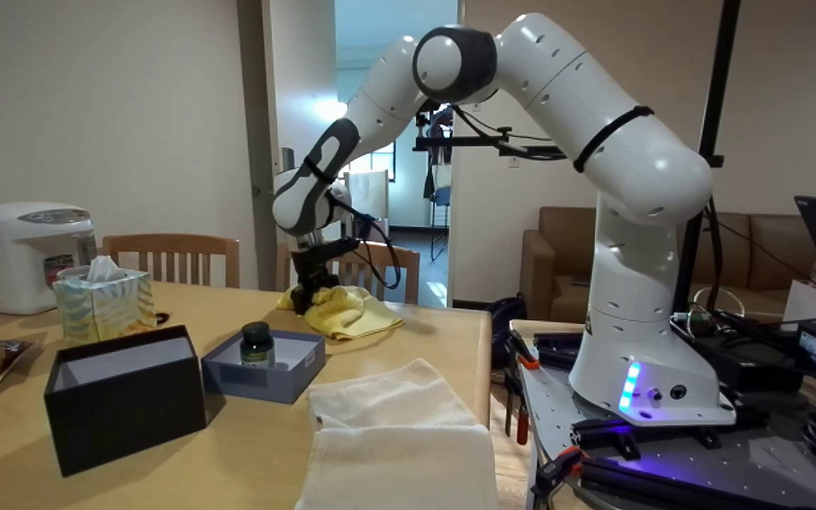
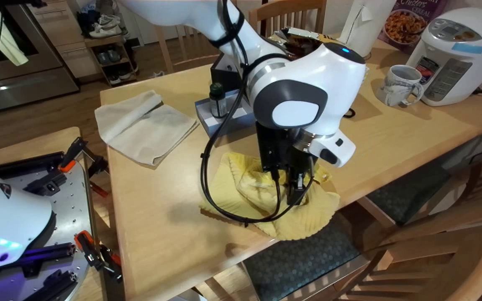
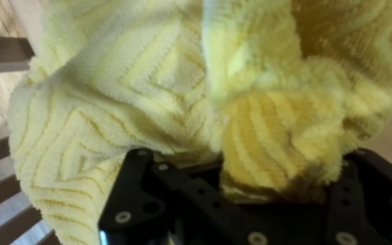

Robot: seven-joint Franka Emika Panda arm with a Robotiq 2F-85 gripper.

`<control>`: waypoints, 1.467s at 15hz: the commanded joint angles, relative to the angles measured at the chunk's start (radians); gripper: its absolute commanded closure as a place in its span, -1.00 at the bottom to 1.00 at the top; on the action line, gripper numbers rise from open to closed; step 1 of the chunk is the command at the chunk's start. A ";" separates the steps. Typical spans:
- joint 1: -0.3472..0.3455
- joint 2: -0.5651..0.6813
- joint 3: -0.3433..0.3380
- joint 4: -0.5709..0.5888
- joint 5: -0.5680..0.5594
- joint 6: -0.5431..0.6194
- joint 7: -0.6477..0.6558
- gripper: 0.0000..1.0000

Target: Use the yellow towel to wipe the left part of the table

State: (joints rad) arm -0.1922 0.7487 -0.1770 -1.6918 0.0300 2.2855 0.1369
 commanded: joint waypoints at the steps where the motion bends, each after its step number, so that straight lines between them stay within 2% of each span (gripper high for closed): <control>1: -0.004 -0.094 0.020 -0.240 0.033 0.039 -0.004 1.00; 6: -0.002 -0.186 0.013 -0.443 0.111 0.068 0.047 1.00; 11: 0.022 -0.245 -0.044 -0.608 0.097 0.143 0.161 1.00; 14: 0.040 -0.255 -0.092 -0.667 0.071 0.166 0.260 1.00; 18: 0.016 -0.275 -0.105 -0.717 0.107 0.126 0.279 1.00; 22: 0.014 -0.292 -0.128 -0.770 0.135 0.147 0.333 1.00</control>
State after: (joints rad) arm -0.1699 0.3733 -0.2939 -2.3840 0.1553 2.3795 0.4053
